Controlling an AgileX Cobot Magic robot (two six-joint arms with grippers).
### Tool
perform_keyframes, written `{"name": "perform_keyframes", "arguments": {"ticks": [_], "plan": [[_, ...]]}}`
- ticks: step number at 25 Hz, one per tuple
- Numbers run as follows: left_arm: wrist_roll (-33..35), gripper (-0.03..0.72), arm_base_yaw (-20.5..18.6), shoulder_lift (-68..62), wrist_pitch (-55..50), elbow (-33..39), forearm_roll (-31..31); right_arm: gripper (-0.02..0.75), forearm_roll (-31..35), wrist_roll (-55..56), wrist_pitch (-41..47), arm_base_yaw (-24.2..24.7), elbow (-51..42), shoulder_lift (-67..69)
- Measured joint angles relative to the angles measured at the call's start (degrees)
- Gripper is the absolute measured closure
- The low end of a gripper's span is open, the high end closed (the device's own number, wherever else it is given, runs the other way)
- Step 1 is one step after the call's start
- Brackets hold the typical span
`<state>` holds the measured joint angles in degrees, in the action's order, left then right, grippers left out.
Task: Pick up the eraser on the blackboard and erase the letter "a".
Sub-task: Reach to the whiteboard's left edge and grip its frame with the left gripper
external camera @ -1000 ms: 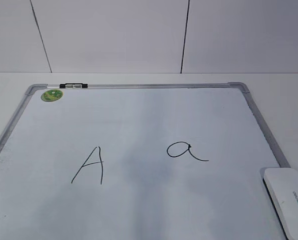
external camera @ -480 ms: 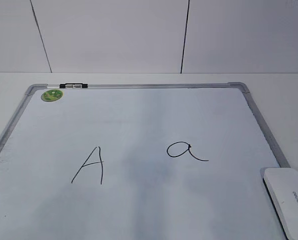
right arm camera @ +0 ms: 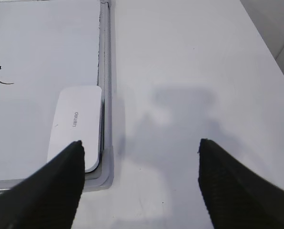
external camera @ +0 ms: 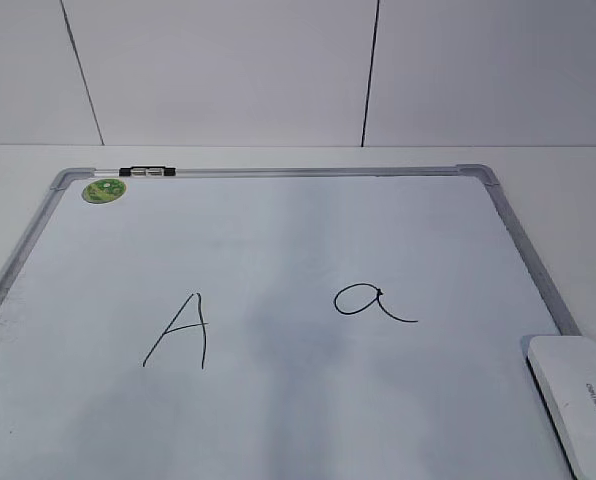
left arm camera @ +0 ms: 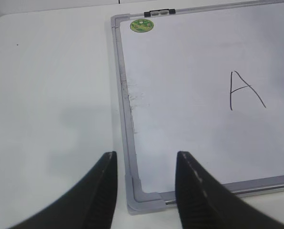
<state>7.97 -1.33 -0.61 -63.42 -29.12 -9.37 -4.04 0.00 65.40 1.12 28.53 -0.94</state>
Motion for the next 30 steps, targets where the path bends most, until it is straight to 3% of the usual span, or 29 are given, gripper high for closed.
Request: {"name": "perform_keyframes", "arguments": {"ticks": [13,21,30], "plan": [[0.00,0.381,0.00,0.00,0.00,0.00,0.00,0.146,-0.12,-1.13,0.55,0.00,2.91,0.41],[0.00,0.381,0.00,0.00,0.00,0.00,0.00,0.146,-0.31,-5.92,1.18,0.00,8.12,10.68],[0.00,0.381,0.00,0.00,0.00,0.00,0.00,0.146,4.49,-4.75,6.38,0.00,13.28,26.64]]}}
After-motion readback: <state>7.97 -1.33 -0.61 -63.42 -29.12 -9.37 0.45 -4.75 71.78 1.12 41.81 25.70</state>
